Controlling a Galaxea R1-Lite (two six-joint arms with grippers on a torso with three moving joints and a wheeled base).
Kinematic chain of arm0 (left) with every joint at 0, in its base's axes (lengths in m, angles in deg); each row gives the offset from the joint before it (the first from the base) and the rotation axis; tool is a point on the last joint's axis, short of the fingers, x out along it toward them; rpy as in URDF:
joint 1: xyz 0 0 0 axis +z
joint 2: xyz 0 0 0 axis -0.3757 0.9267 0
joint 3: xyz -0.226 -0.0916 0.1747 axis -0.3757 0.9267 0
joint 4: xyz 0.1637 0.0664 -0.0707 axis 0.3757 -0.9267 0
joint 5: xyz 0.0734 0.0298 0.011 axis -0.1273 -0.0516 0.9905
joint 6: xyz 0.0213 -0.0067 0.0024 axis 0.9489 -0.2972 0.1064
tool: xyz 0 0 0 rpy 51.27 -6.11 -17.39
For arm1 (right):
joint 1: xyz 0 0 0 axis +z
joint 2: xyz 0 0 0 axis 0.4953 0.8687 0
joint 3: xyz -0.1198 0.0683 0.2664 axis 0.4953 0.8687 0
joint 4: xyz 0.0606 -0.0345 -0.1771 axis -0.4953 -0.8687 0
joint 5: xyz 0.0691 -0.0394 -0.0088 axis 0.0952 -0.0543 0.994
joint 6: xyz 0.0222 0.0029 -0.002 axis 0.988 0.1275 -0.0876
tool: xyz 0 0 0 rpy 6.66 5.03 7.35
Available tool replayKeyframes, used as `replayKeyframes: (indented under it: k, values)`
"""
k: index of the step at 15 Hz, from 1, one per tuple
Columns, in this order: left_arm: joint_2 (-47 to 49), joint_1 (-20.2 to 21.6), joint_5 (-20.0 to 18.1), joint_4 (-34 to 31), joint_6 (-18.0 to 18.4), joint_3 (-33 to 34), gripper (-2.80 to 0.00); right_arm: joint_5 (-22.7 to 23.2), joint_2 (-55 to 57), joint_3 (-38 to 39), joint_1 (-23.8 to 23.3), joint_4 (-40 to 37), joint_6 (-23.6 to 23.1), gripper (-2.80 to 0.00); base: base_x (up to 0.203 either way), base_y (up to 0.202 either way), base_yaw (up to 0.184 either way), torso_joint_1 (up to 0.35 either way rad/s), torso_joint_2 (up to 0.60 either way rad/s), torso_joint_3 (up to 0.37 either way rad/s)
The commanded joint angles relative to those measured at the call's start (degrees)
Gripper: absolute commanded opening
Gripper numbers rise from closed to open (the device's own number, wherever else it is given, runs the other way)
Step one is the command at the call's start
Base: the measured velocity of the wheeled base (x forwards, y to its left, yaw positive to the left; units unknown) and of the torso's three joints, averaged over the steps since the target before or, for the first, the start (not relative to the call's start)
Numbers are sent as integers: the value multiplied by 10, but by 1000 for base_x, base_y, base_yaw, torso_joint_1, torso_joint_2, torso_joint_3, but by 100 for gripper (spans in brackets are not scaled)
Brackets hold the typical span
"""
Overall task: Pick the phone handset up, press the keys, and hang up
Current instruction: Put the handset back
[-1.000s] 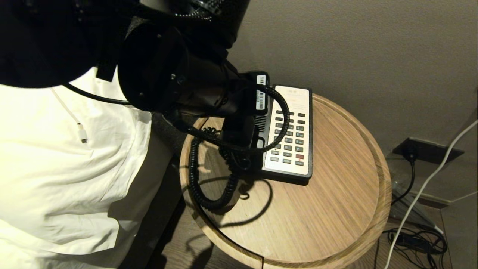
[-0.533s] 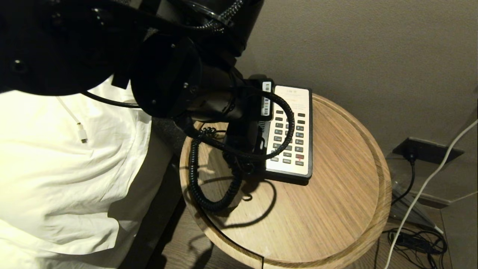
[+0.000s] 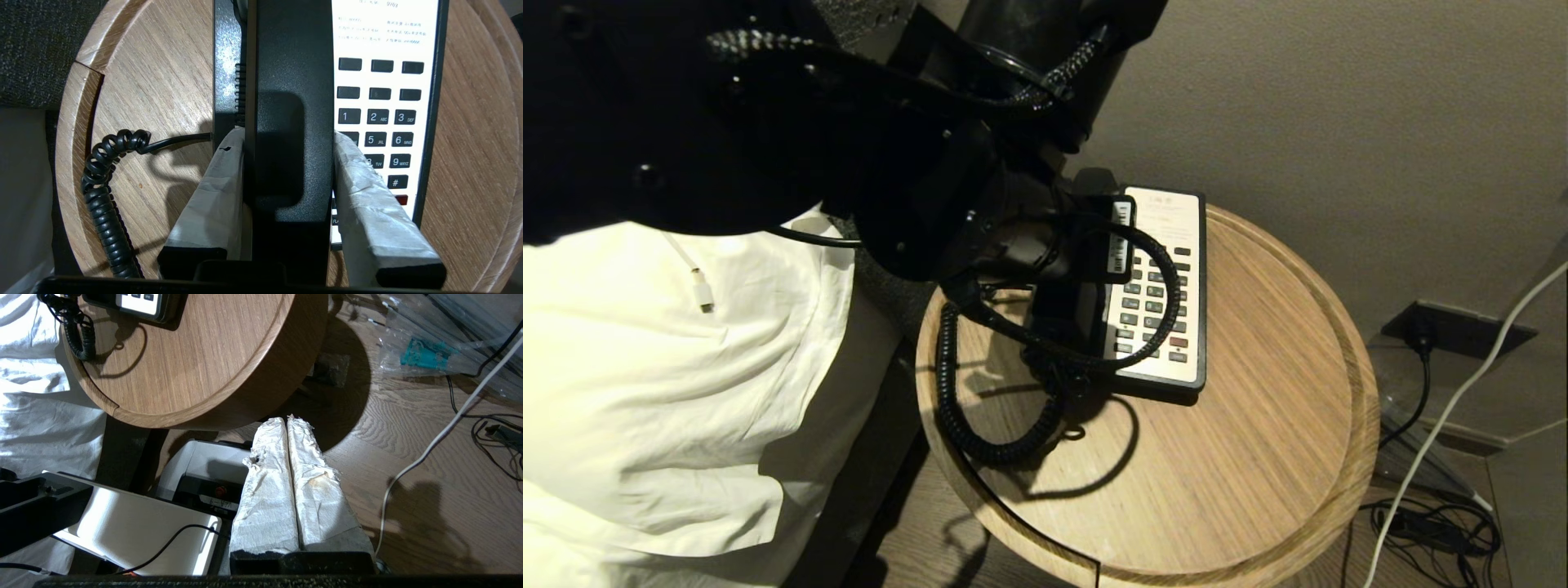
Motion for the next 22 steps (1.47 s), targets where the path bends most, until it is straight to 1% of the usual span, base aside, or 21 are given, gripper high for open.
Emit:
replayKeyframes:
  k: [1, 22]
  values:
    - [5, 0, 1, -1, -1, 1, -280, 3, -4, 4, 0, -3, 2, -280, 0, 0, 0, 0, 0, 0]
    - [29, 0, 0, -3, -3, 5, -280, 18, -7, 6, 0, -5, 2, -280, 0, 0, 0, 0, 0, 0]
